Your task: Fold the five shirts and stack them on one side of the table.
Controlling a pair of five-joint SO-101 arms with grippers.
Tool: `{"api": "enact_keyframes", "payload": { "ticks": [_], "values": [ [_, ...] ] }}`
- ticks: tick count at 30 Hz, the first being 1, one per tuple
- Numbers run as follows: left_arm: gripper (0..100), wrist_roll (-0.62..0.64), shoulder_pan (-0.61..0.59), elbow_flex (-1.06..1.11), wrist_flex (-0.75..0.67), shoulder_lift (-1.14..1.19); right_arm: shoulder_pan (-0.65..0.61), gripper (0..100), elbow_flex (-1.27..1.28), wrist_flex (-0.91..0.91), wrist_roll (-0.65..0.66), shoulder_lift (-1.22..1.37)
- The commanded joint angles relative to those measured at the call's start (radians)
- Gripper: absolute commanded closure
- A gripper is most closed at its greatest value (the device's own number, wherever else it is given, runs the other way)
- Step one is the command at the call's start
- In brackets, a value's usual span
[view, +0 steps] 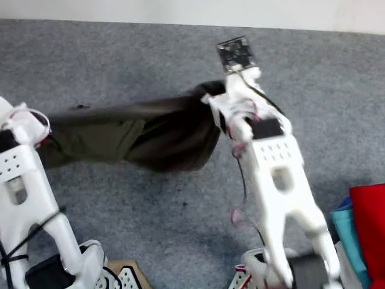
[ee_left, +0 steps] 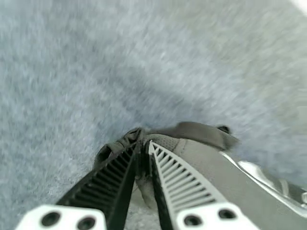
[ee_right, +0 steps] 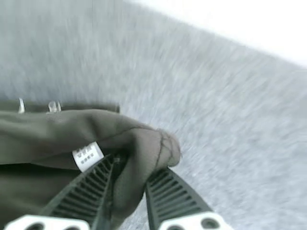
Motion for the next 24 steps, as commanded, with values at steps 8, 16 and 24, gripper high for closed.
{"api": "enact_keyframes", "payload": {
  "ticks": [8, 16, 24],
  "values": [
    [99, -0.044, 0.133, -0.521, 0.535, -0.004, 0.002, 99.1, -0.127, 0.429, -0.123, -0.484],
    [99, -0.143, 0.134, -0.711, 0.753, -0.004, 0.008, 99.1, -0.541, 0.897, -0.157, -0.252],
    [99, -0.064, -0.041, -0.771, 0.753, -0.013, 0.079, 99.1, -0.975, 1.035, -0.153, -0.243]
  ]
}}
